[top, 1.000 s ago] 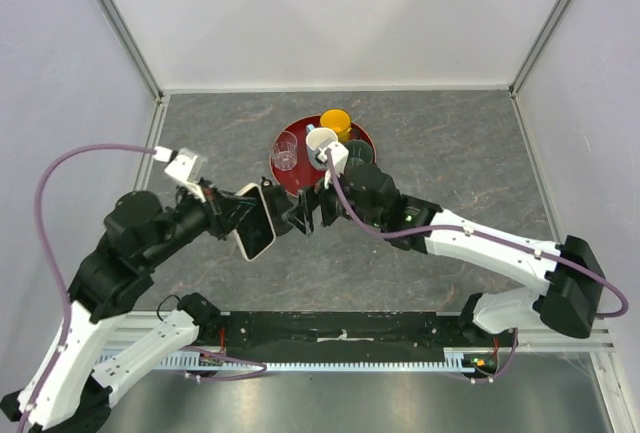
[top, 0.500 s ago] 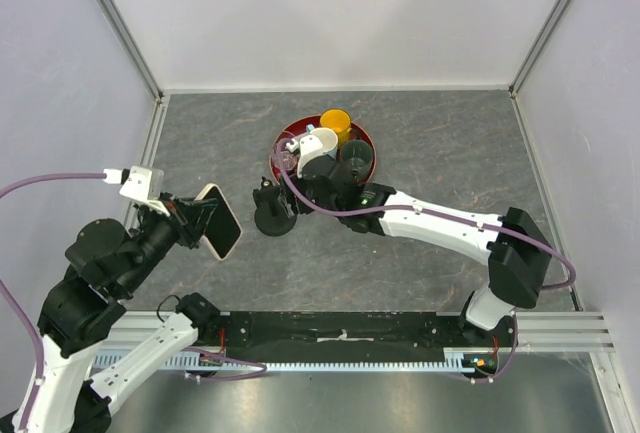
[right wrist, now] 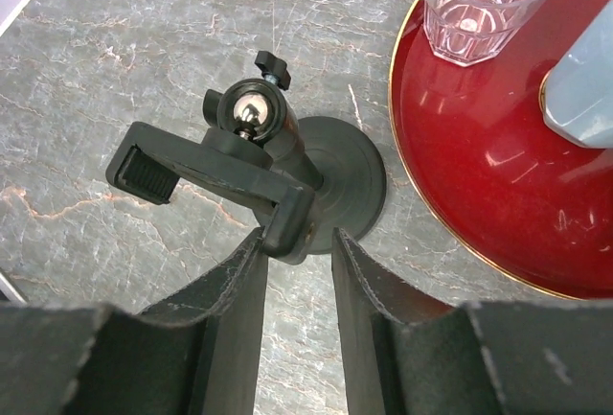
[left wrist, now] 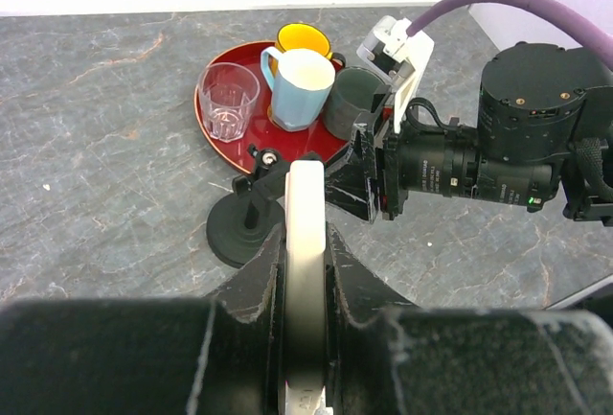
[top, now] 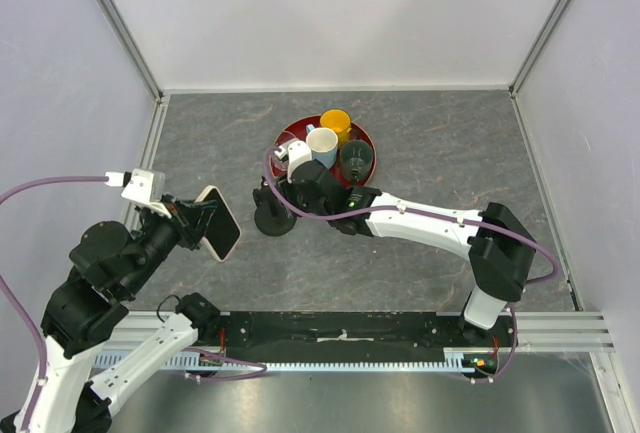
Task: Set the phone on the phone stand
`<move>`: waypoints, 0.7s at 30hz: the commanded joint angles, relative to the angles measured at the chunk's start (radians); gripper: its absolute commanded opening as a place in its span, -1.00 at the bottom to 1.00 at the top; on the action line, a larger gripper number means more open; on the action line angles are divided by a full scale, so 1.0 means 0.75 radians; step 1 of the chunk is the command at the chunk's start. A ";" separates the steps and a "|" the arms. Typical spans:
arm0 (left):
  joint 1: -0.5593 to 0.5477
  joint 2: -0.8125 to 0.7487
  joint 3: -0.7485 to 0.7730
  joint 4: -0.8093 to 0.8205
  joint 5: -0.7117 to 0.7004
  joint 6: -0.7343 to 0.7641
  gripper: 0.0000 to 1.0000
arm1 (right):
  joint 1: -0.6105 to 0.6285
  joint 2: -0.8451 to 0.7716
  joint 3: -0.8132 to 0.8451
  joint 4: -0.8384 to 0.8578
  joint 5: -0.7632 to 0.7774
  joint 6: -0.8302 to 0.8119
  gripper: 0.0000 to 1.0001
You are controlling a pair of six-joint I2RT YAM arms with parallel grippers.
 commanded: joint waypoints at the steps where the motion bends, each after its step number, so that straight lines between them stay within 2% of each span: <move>1: -0.004 -0.019 0.004 0.153 0.074 0.022 -0.96 | 0.009 0.000 0.058 0.102 0.031 -0.030 -0.21; 7: -0.004 -0.003 0.002 0.171 0.143 0.026 -0.96 | 0.011 0.006 0.078 0.100 0.038 -0.058 -0.24; 12: -0.002 -0.001 -0.019 0.220 0.211 0.002 -0.96 | 0.011 0.000 0.062 0.111 0.070 -0.103 -0.48; 13: -0.004 0.007 -0.019 0.222 0.221 -0.004 -0.96 | 0.011 0.002 0.064 0.115 0.068 -0.111 -0.63; 15: -0.004 0.019 -0.017 0.222 0.236 -0.019 -0.96 | 0.009 0.006 0.062 0.119 0.062 -0.128 -0.79; 16: -0.004 0.019 -0.015 0.224 0.244 -0.023 -0.96 | 0.009 0.008 0.064 0.121 0.060 -0.140 -1.00; 21: -0.004 0.052 -0.023 0.241 0.258 -0.029 -0.96 | 0.001 -0.026 0.035 0.125 -0.021 -0.189 -1.00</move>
